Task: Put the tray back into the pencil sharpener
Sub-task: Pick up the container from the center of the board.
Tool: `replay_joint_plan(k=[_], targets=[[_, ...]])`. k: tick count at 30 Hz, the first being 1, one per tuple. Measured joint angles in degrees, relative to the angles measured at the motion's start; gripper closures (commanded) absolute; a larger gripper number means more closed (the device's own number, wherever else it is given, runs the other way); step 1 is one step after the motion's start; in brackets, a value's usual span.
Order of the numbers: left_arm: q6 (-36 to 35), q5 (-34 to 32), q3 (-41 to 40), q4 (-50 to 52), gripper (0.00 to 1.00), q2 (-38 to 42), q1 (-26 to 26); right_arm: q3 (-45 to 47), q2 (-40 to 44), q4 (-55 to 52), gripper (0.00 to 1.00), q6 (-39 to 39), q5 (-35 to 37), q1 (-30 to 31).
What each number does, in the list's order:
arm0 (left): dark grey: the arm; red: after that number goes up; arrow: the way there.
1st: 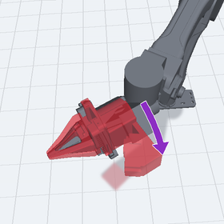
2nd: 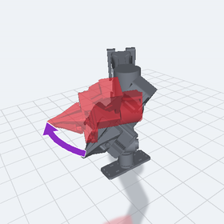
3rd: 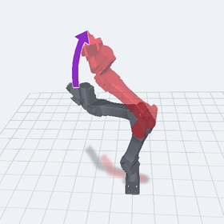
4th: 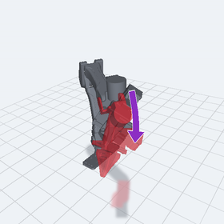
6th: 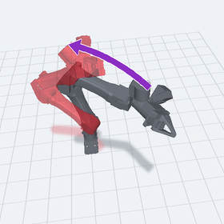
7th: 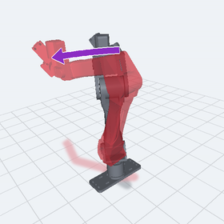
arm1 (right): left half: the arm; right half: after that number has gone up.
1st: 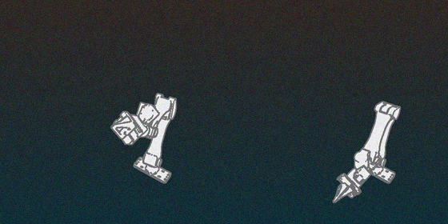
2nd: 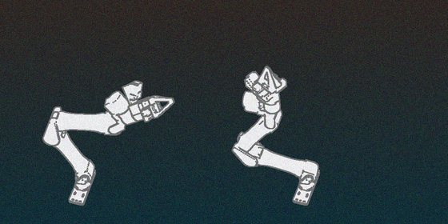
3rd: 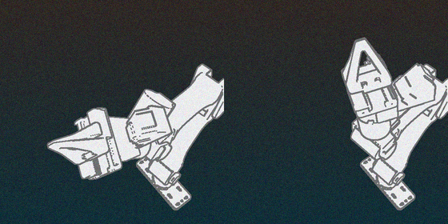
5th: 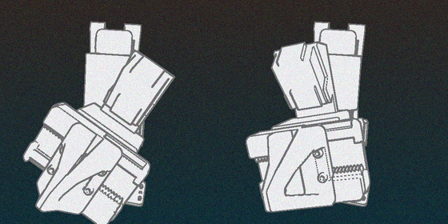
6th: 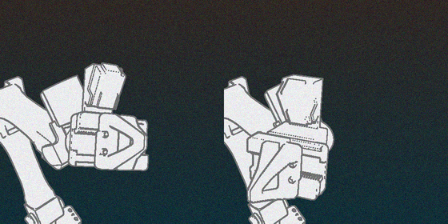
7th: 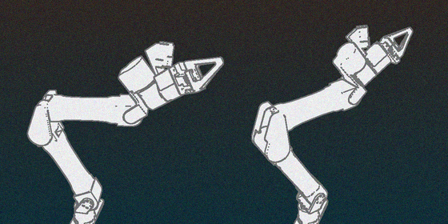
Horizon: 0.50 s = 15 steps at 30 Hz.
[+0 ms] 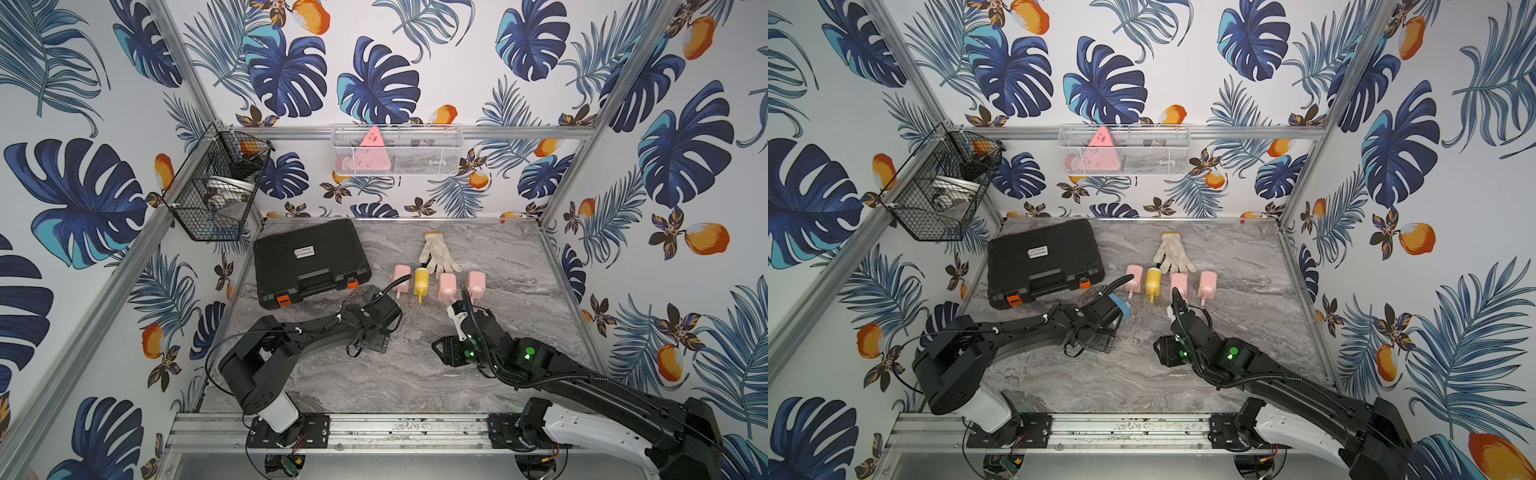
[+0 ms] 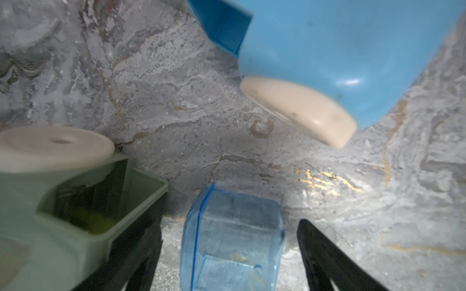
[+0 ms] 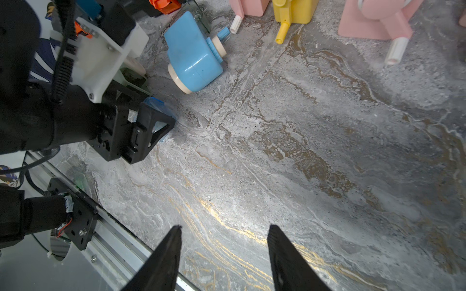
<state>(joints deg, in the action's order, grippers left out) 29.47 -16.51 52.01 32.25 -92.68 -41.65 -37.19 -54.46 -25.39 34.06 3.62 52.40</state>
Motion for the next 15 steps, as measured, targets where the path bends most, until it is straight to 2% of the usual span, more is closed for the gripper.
replay_joint_plan(k=[9,15], targets=[[-1.8,2.6,-0.6,-1.9,0.31,-1.4,0.7,0.0,0.2,0.0,0.42,0.0,0.2,0.0],[-2.4,4.0,-1.5,-2.2,0.36,-0.5,-0.3,0.0,0.5,-0.2,0.42,0.0,0.2,0.0]])
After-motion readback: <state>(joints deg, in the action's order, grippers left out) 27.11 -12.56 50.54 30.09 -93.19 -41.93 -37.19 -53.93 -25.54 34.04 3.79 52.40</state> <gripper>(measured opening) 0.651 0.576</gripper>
